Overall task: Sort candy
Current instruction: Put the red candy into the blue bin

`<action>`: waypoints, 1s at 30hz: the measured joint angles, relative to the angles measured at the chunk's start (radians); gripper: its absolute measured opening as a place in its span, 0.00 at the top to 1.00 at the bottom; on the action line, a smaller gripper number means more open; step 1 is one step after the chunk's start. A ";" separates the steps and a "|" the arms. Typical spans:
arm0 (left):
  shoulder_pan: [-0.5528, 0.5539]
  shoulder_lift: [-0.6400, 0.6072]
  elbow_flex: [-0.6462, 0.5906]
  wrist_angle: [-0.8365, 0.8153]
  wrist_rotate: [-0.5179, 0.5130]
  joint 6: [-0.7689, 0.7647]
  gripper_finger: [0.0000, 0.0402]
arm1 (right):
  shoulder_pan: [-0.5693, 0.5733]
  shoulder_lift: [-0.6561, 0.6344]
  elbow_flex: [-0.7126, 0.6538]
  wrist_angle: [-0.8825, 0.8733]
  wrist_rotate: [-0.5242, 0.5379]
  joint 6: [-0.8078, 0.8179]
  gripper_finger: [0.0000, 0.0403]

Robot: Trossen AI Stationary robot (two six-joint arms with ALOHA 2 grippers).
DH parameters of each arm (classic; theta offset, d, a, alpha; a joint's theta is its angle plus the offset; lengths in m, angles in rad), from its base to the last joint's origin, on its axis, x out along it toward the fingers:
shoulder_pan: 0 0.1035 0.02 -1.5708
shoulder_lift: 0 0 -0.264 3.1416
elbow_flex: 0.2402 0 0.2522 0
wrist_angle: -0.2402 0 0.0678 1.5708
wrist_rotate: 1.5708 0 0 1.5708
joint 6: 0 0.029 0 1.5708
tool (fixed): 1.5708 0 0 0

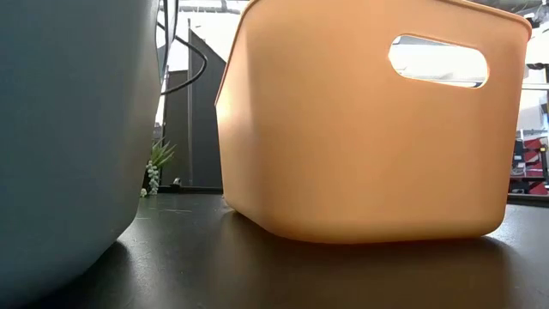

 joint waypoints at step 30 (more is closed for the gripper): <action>-0.063 0.273 -0.014 0.041 -0.145 -0.149 0.60 | 0.000 0.000 0.000 0.007 0.001 0.003 0.14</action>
